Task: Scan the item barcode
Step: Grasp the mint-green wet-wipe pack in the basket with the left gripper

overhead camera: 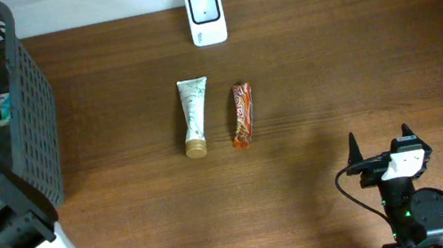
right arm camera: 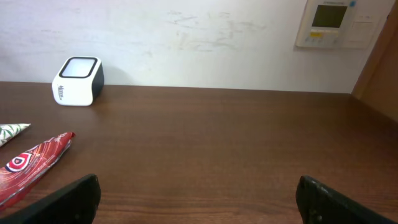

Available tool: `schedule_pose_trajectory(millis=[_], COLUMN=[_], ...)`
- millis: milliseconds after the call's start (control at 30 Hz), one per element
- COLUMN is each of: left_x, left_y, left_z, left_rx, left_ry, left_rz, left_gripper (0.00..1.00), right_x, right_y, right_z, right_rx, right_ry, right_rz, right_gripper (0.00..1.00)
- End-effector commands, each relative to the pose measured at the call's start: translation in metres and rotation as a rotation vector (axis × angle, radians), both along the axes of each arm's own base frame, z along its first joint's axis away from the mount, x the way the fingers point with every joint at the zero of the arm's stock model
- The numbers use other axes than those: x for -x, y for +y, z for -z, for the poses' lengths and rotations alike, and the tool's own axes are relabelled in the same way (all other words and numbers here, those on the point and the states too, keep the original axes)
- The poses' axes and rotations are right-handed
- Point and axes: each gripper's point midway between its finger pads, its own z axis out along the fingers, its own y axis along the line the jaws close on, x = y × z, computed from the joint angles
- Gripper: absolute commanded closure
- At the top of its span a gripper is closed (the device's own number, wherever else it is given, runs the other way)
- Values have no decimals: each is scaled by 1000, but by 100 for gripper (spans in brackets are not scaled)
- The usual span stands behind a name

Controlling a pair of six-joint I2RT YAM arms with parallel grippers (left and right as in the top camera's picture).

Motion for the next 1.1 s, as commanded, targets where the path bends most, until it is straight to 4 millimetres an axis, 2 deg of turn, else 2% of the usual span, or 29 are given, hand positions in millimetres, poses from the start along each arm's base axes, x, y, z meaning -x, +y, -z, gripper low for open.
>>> schedule_pose_trajectory(millis=[0, 133, 200, 367, 467, 500, 533, 567, 600, 633, 700, 800, 900, 1033, 1067], left_x=[7, 11, 17, 26, 29, 31, 32, 36, 38, 41, 41, 38, 20, 12, 17], left_y=[6, 7, 13, 21, 23, 25, 26, 27, 28, 27, 27, 19, -19, -76, -98], left_z=[29, 36, 37, 67, 76, 76, 76, 78, 78, 75, 64, 28, -62, -165, -210], left_rx=[0, 7, -28, -40, -33, -32, -30, -23, -20, 3, 17, 46, 182, 337, 418], left_ry=[73, 92, 121, 194, 209, 209, 213, 225, 230, 190, 132, 43, -187, -452, -584], left_rz=[-5, -10, -37, -67, -71, -76, -78, -83, -86, -155, -222, -249, -107, 112, 134], left_gripper=[36, 37, 37, 36, 35, 38, 42, 55, 74, 100, 100, 100, 100, 100, 100], right_x=[0, 0, 0, 0, 0, 0, 0, 0, 0, 0, 0, 0, 0, 0, 0], right_y=[0, 0, 0, 0, 0, 0, 0, 0, 0, 0, 0, 0, 0, 0, 0], right_z=[3, 3, 3, 3, 3, 3, 3, 3, 3, 3, 3, 3, 3, 3, 3], right_rx=[-1, -1, -1, -1, -1, -1, -1, -1, -1, -1, -1, -1, -1, -1, -1], right_ry=[5, 5, 5, 5, 5, 5, 5, 5, 5, 5, 5, 5, 5, 5, 5], right_rz=[4, 4, 3, 3, 3, 4, 3, 3, 4, 3, 3, 3, 4, 3, 3], right_gripper=[1, 1, 1, 1, 1, 1, 1, 1, 1, 1, 1, 1, 1, 1, 1])
